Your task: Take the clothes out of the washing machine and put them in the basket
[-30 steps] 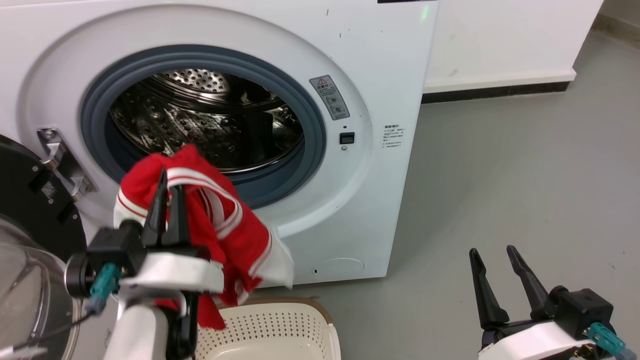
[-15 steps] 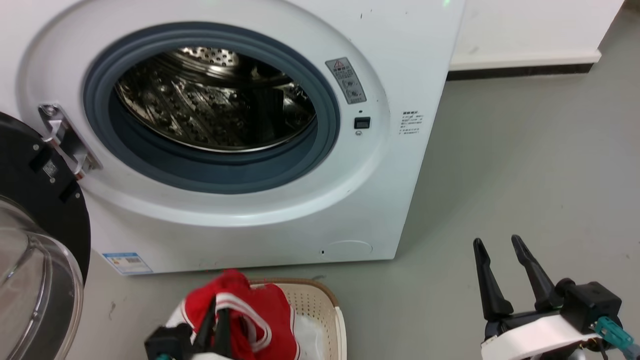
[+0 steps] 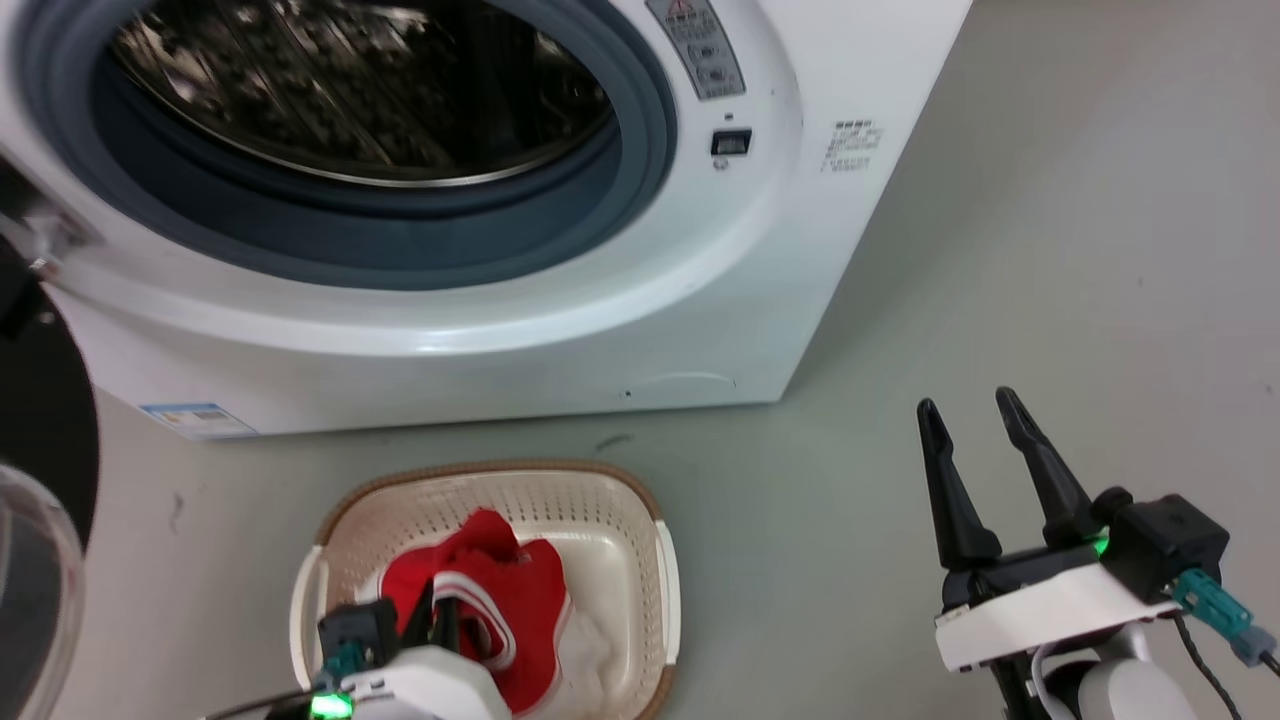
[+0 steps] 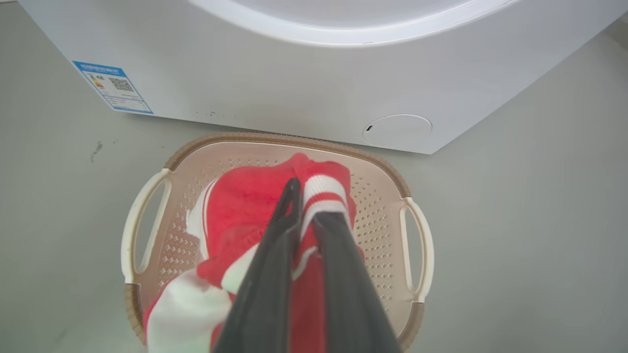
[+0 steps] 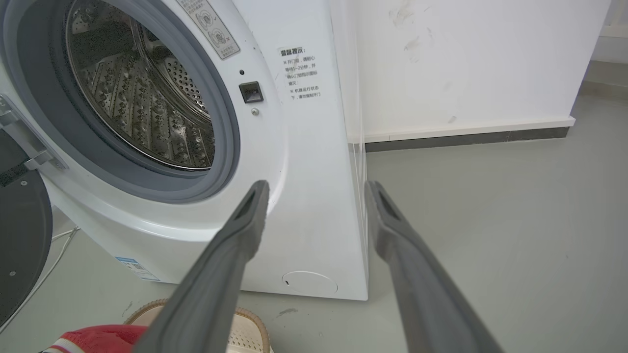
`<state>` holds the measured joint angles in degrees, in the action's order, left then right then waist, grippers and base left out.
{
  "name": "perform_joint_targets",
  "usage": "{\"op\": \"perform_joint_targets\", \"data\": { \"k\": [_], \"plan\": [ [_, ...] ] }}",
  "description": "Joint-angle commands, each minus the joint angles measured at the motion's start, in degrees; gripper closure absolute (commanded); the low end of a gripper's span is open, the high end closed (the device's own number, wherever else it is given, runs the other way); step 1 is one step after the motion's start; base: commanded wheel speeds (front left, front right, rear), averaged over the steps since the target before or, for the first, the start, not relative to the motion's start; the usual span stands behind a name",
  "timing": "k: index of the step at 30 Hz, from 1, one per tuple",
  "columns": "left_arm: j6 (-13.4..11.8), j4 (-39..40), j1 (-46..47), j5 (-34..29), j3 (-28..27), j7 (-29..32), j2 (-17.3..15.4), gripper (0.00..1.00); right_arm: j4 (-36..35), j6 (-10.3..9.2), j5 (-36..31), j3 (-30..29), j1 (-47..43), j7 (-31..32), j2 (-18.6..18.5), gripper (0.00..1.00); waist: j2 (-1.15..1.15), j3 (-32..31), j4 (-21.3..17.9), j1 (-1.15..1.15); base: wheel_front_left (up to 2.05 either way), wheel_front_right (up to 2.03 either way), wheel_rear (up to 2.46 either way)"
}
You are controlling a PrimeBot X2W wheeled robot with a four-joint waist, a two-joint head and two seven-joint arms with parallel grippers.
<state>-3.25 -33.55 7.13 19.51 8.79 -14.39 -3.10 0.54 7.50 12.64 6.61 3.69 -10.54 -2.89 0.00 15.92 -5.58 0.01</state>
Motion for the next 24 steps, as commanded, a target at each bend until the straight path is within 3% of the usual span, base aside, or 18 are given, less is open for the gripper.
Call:
{"op": "perform_joint_targets", "data": {
  "k": [1,14,24],
  "plan": [
    [0.3,-1.7,2.6,0.1,-0.5,-0.6,0.0,1.00,0.0,-0.02,0.4,0.2,1.5,-0.3,0.0,0.00,0.00,4.1,-1.4,-0.01,0.00,0.00,0.00],
    [0.2,-20.3,16.4,-0.8,-6.1,-0.8,-1.0,1.00,2.1,-0.02,1.4,2.4,8.3,-2.8,0.0,0.00,0.00,17.6,-5.3,-0.01,0.00,0.00,0.00],
    [0.3,-31.1,19.9,0.2,-8.5,-0.8,-1.3,1.00,4.3,-0.02,1.4,3.0,11.0,-4.0,0.0,0.00,0.00,20.7,-6.1,-0.01,0.00,0.00,0.00]
  ]
}}
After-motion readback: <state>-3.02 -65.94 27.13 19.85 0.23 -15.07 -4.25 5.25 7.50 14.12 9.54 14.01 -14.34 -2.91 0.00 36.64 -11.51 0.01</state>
